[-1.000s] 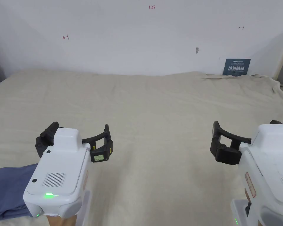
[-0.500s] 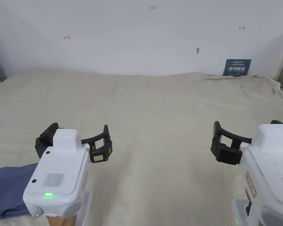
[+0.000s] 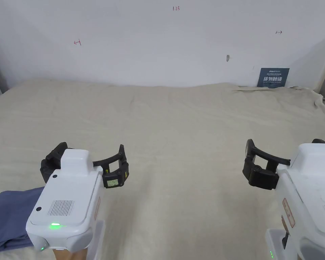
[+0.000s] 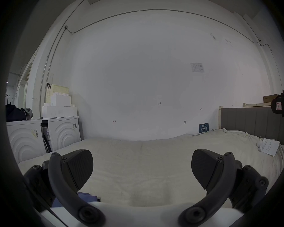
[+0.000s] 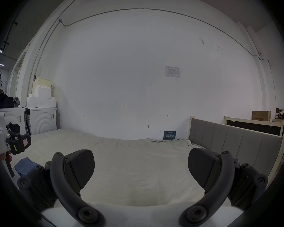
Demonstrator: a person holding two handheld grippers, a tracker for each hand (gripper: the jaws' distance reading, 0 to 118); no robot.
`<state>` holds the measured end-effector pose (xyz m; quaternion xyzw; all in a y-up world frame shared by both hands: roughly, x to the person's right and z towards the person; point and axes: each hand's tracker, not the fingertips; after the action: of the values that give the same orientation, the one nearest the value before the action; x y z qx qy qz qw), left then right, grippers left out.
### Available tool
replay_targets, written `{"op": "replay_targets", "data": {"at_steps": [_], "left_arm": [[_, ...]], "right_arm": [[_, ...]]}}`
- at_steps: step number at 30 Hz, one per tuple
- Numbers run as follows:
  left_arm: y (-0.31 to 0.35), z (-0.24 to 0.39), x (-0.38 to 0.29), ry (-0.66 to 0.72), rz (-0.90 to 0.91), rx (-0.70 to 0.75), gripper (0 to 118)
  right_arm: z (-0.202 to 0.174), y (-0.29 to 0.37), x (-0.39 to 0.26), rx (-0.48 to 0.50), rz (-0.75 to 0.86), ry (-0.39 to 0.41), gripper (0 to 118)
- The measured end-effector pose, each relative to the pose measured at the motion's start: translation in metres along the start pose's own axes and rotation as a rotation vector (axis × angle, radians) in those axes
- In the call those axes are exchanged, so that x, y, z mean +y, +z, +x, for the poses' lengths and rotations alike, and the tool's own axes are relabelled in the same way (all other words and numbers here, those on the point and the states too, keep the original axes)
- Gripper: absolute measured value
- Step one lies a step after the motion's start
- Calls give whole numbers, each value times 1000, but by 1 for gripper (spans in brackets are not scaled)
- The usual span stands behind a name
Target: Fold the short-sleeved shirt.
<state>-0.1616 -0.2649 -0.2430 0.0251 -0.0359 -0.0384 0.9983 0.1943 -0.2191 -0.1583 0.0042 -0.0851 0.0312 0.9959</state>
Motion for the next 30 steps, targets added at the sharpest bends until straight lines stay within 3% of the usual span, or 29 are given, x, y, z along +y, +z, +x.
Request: {"op": "replay_targets", "data": {"at_steps": [9, 15, 24, 27, 30], "left_arm": [[0, -1, 1, 13, -1, -5, 118], [2, -1, 3, 15, 4, -11, 118], [3, -3, 8, 27, 14, -8, 118], [3, -4, 9, 36, 18, -10, 118], [3, -4, 10, 37, 21, -8, 118]], "right_arm": [[-5, 3, 5, 20, 1, -6, 113], [-12, 4, 19, 5, -85, -48, 113], [-4, -16, 39, -94, -498, -275, 113], [0, -22, 39, -120, -561, -322, 113], [0, -24, 36, -169, -550, -310, 113]]}}
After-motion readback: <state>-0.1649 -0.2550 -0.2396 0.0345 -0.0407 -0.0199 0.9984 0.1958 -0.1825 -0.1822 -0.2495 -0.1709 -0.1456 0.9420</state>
